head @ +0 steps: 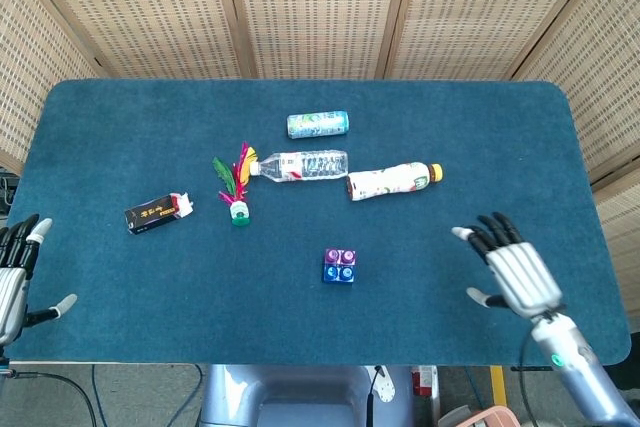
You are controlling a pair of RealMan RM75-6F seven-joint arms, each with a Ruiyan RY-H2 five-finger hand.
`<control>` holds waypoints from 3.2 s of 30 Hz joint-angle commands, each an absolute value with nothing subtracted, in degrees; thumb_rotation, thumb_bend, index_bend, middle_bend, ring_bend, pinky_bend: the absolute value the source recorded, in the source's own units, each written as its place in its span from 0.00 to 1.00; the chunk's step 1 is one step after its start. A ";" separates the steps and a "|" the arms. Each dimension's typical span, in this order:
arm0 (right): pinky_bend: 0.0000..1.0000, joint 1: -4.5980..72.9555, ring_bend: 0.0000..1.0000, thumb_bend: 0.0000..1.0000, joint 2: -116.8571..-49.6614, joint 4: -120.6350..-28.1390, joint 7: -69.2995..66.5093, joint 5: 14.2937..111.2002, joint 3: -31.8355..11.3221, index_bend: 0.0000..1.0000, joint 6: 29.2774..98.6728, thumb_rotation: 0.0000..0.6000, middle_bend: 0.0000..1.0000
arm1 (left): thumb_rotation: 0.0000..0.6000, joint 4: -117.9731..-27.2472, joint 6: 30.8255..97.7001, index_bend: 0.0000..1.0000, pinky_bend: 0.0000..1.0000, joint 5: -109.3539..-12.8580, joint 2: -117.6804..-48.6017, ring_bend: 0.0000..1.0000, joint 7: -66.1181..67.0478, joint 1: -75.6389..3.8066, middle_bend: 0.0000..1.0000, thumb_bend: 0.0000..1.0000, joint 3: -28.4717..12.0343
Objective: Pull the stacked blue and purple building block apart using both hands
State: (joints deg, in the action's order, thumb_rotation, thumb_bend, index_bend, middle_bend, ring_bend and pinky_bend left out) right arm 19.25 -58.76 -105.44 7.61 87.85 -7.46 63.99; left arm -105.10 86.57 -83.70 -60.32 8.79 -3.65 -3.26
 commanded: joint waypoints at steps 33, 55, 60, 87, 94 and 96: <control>0.03 53.50 0.14 0.27 -91.37 -102.79 47.84 32.90 -13.37 0.31 62.93 1.00 0.33 | 1.00 -104.16 83.33 0.00 0.00 -79.86 -60.68 0.00 9.53 -5.55 0.00 0.05 -4.17; 0.04 55.84 0.23 0.33 -91.83 -98.36 46.08 29.46 -11.20 0.53 61.05 1.00 0.59 | 1.00 -104.13 82.08 0.00 0.00 -78.56 -60.59 0.00 9.34 -6.20 0.00 0.05 -4.23; 0.06 55.79 0.27 0.39 -91.55 -98.25 44.95 30.96 -11.18 0.59 61.23 1.00 0.66 | 1.00 -104.05 81.83 0.00 0.00 -78.25 -60.70 0.00 9.47 -6.36 0.00 0.05 -4.28; 0.08 51.24 0.27 0.39 -94.22 -93.97 -1.50 43.52 -29.97 0.61 55.93 1.00 0.67 | 1.00 -99.32 53.04 0.00 0.04 -80.33 -65.21 0.00 -7.99 -32.52 0.00 0.00 -13.97; 0.08 52.21 0.27 0.39 -95.26 -93.22 -0.68 42.89 -29.56 0.62 56.43 1.00 0.67 | 1.00 -100.81 42.90 0.00 0.03 -70.27 -67.37 0.00 -7.40 -40.76 0.00 0.00 -16.65; 0.08 52.33 0.27 0.39 -95.16 -93.27 -0.47 42.67 -29.30 0.62 56.17 1.00 0.67 | 1.00 -101.67 42.36 0.00 0.03 -67.55 -67.40 0.00 -6.93 -41.97 0.00 0.00 -17.41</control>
